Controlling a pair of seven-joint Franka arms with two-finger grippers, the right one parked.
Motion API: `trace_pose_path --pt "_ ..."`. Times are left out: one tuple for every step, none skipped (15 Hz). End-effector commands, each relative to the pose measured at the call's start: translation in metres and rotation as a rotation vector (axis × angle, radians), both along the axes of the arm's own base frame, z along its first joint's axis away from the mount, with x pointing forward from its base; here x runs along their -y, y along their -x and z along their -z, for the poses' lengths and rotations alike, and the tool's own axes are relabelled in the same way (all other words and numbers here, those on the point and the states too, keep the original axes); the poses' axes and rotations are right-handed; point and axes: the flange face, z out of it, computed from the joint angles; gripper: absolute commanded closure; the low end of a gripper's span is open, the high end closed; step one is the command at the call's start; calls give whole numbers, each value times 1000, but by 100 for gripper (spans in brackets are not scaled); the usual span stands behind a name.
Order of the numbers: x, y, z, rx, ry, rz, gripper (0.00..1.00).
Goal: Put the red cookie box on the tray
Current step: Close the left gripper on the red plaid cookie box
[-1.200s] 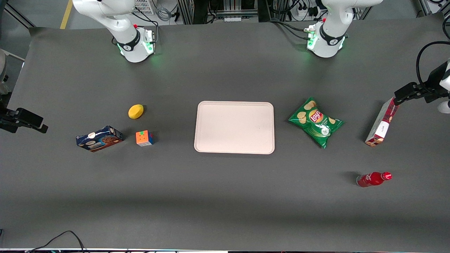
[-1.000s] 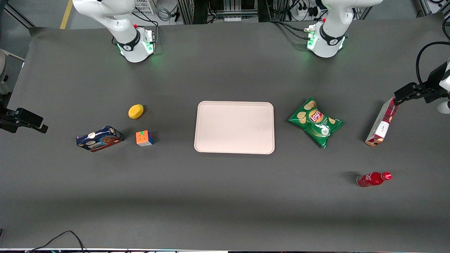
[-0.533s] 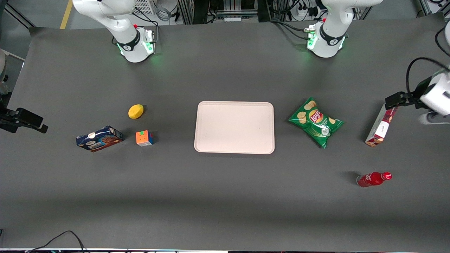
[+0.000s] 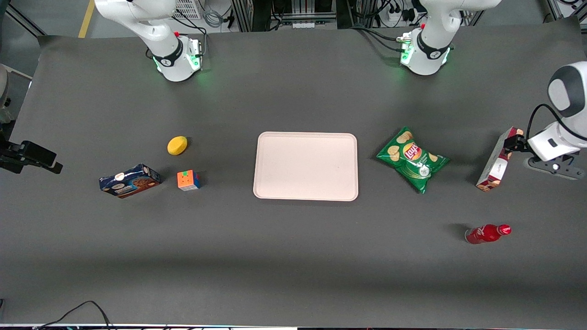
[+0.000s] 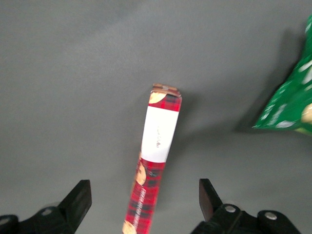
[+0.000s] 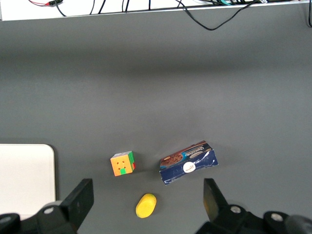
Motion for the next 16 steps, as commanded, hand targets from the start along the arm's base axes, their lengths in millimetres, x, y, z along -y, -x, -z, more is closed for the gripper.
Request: trace_pose_path --pt "-15 10 45 17 -15 172 2" --pt "-16 15 55 19 -16 203 2" --pt "-16 21 65 14 -12 235 2" --pt "-18 29 76 0 -7 249 2" --pt "-18 32 84 -4 -5 264 2" --pt "-18 36 93 -14 -2 262 2" --pt "-18 38 99 -11 4 259 2" --pt "-18 41 106 -8 11 272 2" --pt "-25 45 114 -5 24 274 2" --pt "-30 48 122 -3 42 274 3" --pt "-30 49 127 3 57 279 3" --pt "-31 49 128 6 62 273 6" --pt "-31 50 131 2 64 269 13" --pt "-31 50 133 -3 66 266 25" --pt "-31 50 134 1 71 258 42" --pt "-30 49 134 2 74 253 59"
